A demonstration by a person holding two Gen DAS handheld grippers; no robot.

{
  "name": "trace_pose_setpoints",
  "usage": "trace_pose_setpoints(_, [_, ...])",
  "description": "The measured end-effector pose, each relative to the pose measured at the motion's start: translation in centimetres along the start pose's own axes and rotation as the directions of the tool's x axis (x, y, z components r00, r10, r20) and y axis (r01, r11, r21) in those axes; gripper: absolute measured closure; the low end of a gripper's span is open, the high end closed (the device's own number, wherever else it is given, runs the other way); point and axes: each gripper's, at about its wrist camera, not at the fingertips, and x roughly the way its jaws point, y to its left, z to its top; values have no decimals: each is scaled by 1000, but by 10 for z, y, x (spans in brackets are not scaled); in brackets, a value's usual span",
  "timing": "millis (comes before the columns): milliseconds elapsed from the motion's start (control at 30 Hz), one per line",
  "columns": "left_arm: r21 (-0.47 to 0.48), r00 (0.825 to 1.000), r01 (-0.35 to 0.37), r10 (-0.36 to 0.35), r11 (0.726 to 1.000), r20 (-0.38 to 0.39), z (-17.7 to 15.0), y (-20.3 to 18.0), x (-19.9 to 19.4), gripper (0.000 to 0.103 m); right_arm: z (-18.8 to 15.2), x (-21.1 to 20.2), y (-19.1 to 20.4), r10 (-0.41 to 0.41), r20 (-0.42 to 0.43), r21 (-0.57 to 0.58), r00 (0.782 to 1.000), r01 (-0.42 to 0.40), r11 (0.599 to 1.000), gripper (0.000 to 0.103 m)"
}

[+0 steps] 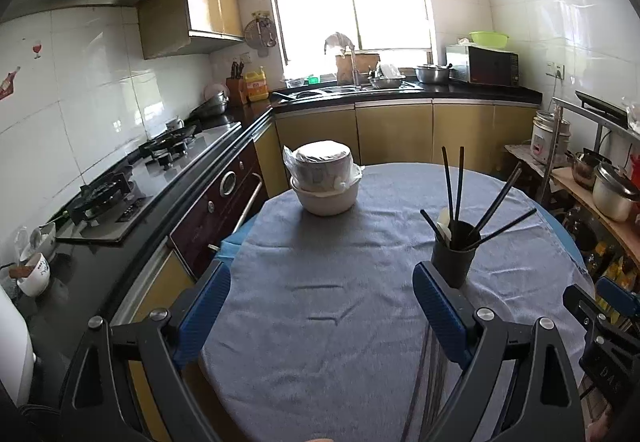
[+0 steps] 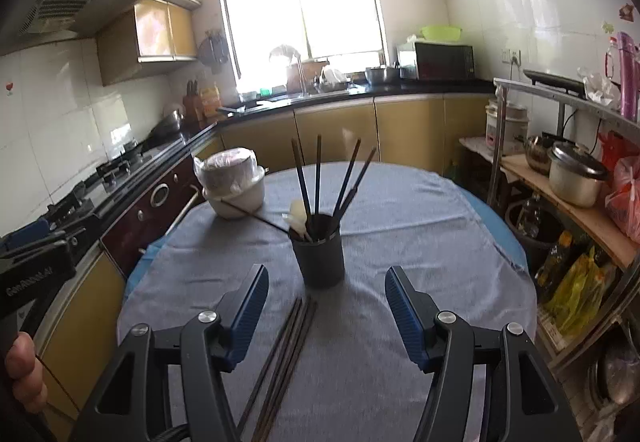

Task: Organize utensils
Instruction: 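Move both tools toward the remaining chopsticks on the cloth, then close the right tool on a dark chopstick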

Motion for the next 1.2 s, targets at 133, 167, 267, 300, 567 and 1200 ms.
trace_pose_setpoints(133, [26,993,63,-60,998,-100,-23,-1,28,10,-10,16,-12,30,-57,45,998,-28,999,39])
trace_pose_setpoints(167, [28,989,71,-67,997,-132,-28,-2,36,10,-14,22,-16,28,-74,53,997,-24,998,40])
trace_pose_setpoints(267, [13,958,91,-84,996,-273,-55,-1,74,10,-27,50,-28,56,-162,94,985,-41,995,57])
trace_pose_setpoints(300, [5,942,91,-84,996,-325,-65,-1,89,10,-32,62,-31,74,-199,106,977,-54,993,59])
trace_pose_setpoints(567, [-13,864,124,-115,992,-490,-111,-13,140,10,-65,152,-25,151,-364,145,919,-104,984,68])
trace_pose_setpoints(1200, [-18,788,368,-322,930,-525,-111,-78,194,10,-72,232,11,49,-440,5,896,-53,999,78])
